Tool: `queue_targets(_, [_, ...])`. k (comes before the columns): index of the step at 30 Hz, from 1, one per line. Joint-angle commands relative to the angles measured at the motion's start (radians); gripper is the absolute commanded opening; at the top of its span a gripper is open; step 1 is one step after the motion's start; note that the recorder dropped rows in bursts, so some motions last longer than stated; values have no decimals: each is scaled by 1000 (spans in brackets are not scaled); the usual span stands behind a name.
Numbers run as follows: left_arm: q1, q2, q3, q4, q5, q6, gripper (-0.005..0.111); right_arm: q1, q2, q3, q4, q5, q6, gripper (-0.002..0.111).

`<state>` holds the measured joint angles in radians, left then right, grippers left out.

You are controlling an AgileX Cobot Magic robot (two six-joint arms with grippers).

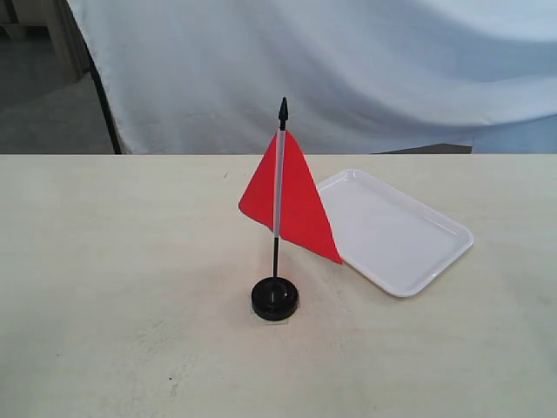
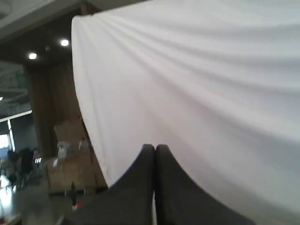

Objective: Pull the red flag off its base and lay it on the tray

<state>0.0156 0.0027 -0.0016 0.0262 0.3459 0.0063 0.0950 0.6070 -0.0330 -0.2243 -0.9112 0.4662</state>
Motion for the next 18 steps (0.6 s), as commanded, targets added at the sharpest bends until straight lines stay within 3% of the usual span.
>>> queue_targets(1, [-4,-3,2,4,-3,-6,0,3,326,-121,-314,-139,-10,-1])
queue_targets(8, [-4,-3,2,4,-3,-6,0,3,867,-348,-640,-310,-3,-1])
queue_targets(15, [-4,-3,2,4,-3,-6,0,3,1284,-619,-944,-310,5,-1])
queue_targets(18, [-4,-3,2,4,-3,-6,0,3,1406,-707,-979,-310,59,-1])
